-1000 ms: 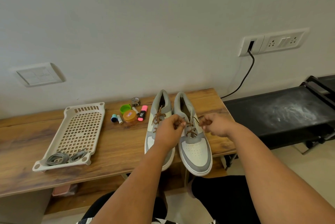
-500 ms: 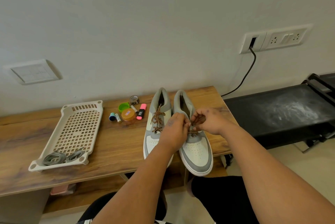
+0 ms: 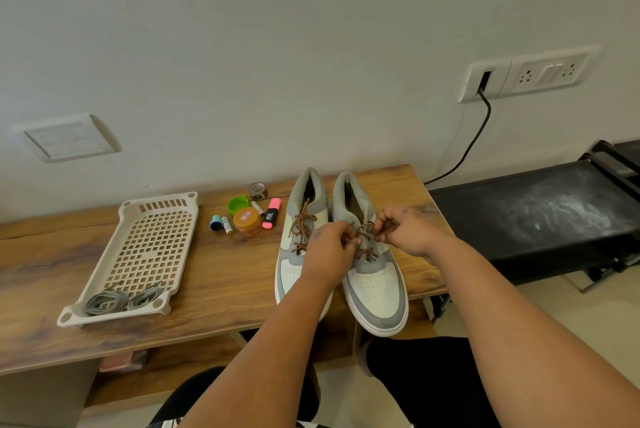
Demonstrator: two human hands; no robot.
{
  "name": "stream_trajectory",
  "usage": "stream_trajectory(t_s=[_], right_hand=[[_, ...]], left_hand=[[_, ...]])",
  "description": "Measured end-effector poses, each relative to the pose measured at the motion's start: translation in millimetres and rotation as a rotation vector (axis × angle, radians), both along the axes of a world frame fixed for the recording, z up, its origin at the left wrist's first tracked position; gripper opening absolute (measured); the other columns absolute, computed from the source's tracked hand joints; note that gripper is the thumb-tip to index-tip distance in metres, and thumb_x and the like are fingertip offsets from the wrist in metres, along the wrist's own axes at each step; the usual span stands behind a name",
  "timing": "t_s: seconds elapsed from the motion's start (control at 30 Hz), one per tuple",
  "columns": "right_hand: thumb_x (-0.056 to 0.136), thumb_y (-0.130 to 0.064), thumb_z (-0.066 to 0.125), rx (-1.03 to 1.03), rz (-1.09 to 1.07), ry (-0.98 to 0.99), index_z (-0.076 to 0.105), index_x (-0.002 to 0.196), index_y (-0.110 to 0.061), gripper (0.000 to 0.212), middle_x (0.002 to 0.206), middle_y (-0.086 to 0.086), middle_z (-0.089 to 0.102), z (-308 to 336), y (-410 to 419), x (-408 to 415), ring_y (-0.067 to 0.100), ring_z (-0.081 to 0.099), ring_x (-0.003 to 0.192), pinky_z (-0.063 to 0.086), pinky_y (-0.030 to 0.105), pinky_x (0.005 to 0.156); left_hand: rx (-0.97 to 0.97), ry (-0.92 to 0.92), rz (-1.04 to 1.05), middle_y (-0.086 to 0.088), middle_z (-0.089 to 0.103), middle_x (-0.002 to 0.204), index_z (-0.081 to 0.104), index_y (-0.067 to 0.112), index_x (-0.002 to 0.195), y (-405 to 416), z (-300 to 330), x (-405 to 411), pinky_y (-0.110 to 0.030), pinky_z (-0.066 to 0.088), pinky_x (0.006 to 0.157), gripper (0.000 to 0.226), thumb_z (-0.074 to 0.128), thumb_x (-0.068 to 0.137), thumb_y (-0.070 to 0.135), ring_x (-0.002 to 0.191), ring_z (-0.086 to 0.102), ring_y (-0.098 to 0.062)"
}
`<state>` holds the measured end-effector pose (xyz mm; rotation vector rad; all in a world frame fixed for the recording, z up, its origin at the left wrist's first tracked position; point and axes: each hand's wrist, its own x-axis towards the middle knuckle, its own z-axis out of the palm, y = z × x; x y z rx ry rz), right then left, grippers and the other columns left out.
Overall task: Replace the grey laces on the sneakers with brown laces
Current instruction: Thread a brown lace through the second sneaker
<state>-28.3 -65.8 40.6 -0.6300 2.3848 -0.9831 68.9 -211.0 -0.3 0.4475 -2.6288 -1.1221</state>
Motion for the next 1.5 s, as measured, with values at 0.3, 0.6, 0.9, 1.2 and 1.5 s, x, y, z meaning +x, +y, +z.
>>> stream_trajectory(t_s=[0.3,0.6,0.9,1.2,1.5], right_hand=[[0.089,-0.006,0.062,-0.001,-0.022,-0.026,0.066,0.095,-0.021,0.016,0.097,0.0,0.068,0,0,0,0.018,0.064,0.095,0.054,0.035,0.088],[0.082,-0.013,0.076,0.016,0.008,-0.05,0.052,0.112,-0.027,0.041,0.103,-0.001,0.062,3,-2,1,0.016,0.06,0.099,0.05,0.034,0.089],[0.088,-0.028,0.071,0.071,-0.006,0.01,0.054,0.114,-0.026,0.03,0.117,-0.004,0.054,-3,-4,-1,0.015,0.052,0.107,0.041,0.029,0.084],[0.088,-0.03,0.07,0.055,-0.03,0.082,0.064,0.099,-0.018,0.017,0.101,-0.001,0.063,-16,-7,-5,0.015,0.057,0.095,0.043,0.028,0.075],[0.098,-0.036,0.054,0.068,-0.002,-0.029,0.06,0.099,-0.023,0.015,0.098,-0.003,0.061,-9,-10,-3,0.015,0.055,0.093,0.044,0.031,0.078]], left_hand=[[-0.146,0.067,-0.12,0.004,0.052,0.091,0.053,0.017,0.092,1,9,5,-0.018,0.035,0.069,0.008,0.056,0.098,0.022,0.082,0.048,-0.01],[-0.212,-0.074,0.035,0.002,0.048,0.107,0.057,0.017,0.104,-12,2,0,-0.03,0.045,0.088,0.02,0.057,0.097,0.035,0.098,0.046,-0.014],[0.933,0.076,0.062,-0.01,0.068,0.099,0.059,0.013,0.083,-21,66,10,-0.035,0.046,0.093,0.02,0.053,0.1,0.022,0.096,0.061,-0.014],[1.264,-0.013,0.177,-0.013,0.075,0.1,0.054,0.015,0.07,-21,64,8,-0.039,0.048,0.094,0.038,0.04,0.104,0.021,0.104,0.066,-0.026],[1.249,-0.003,0.343,-0.013,0.068,0.092,0.057,0.007,0.088,-24,71,4,-0.035,0.058,0.077,0.028,0.041,0.105,0.021,0.085,0.069,-0.025]])
